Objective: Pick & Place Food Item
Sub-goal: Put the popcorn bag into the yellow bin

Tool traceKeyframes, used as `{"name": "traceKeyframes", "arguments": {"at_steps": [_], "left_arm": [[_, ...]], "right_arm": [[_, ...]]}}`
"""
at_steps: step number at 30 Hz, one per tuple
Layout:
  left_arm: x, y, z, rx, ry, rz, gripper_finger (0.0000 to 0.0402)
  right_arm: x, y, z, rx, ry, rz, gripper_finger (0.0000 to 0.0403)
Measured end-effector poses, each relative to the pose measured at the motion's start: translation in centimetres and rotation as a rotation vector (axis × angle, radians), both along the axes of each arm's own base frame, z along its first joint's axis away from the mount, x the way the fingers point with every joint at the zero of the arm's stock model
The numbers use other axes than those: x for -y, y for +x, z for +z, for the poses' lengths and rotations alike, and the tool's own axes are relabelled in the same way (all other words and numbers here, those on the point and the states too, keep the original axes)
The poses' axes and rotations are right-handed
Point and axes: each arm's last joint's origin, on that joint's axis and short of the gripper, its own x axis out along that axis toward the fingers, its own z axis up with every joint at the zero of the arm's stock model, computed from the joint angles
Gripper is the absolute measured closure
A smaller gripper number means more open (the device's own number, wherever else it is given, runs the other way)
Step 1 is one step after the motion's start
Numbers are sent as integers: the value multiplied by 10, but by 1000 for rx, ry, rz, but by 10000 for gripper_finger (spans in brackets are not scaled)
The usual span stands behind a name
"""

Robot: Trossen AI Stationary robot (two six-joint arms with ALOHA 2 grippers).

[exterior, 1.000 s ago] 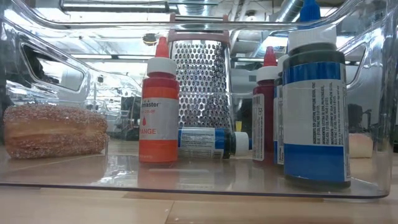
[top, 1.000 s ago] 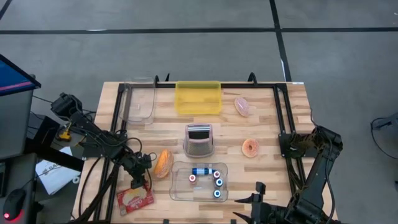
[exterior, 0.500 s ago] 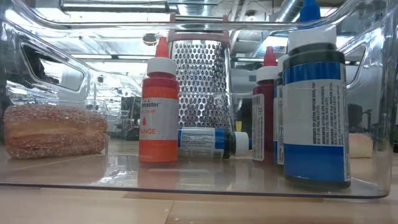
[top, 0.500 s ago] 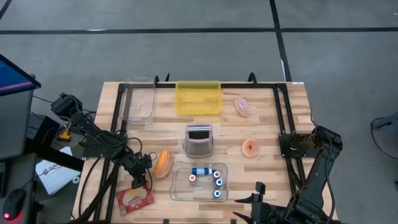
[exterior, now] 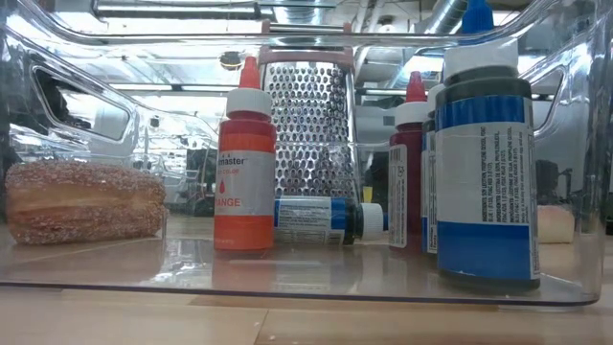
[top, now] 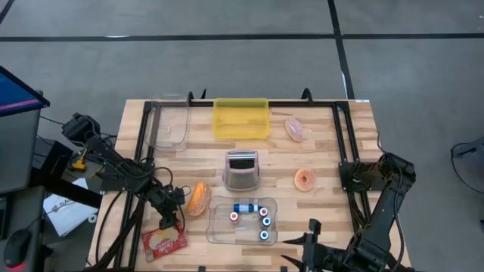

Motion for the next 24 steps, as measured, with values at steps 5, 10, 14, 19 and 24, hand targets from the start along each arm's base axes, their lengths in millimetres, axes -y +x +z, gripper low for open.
{"name": "traceKeyframes", "arguments": {"at_steps": [5,10,14,19,24], "left_arm": [[1,0,0,-6,-30,-3,160],[6,-1,1,0,-55,5,160],[14,-1,3,14,-128,-27,160],[22,2,9,67,-212,-57,160],[23,2,7,54,-211,-46,160]], "right_arm": [[-2,-3,0,0,0,10,239],[-5,-6,0,5,9,18,239],[-5,-6,0,6,15,14,239],[-4,-6,0,6,16,13,239],[-4,-6,0,6,16,13,239]]}}
